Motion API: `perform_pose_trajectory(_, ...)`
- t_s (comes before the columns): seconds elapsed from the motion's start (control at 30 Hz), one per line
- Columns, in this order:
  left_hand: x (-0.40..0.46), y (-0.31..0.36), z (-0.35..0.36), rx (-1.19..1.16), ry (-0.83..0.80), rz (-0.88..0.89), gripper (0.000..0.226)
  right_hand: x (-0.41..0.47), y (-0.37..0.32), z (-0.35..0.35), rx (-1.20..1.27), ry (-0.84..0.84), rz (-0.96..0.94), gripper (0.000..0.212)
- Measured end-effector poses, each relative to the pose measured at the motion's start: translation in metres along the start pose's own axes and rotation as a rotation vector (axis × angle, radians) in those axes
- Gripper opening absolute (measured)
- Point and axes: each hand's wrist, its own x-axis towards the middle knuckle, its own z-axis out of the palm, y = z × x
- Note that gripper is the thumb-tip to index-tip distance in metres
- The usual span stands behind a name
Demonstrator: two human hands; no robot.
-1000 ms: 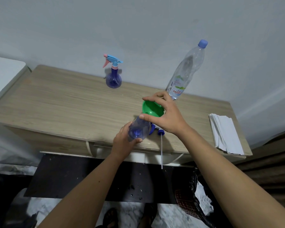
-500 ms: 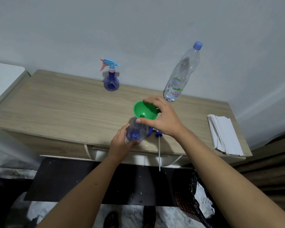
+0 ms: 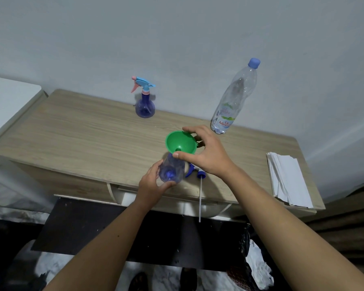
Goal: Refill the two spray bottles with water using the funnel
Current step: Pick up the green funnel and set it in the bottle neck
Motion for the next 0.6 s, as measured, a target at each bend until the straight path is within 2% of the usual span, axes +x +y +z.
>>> perform_pose_trajectory(0.43, -0.001, -0.002, 0.008, 0.029, 0.038, -0.001, 0.085, -0.005, 0.044, -0.04, 0.171, 0.184, 0.165, 0.058)
perform_pose_trajectory(0.53, -0.004, -0.003, 0.012, -0.027, 0.019, -0.065, 0.109, -0.009, 0.059, -0.047, 0.195, 0.202, 0.21, 0.054)
perform_pose_trajectory(0.6, -0.015, -0.002, 0.018, -0.105, 0.106, -0.15, 0.129, -0.011, 0.069, -0.052, 0.207, 0.208, 0.23, 0.055)
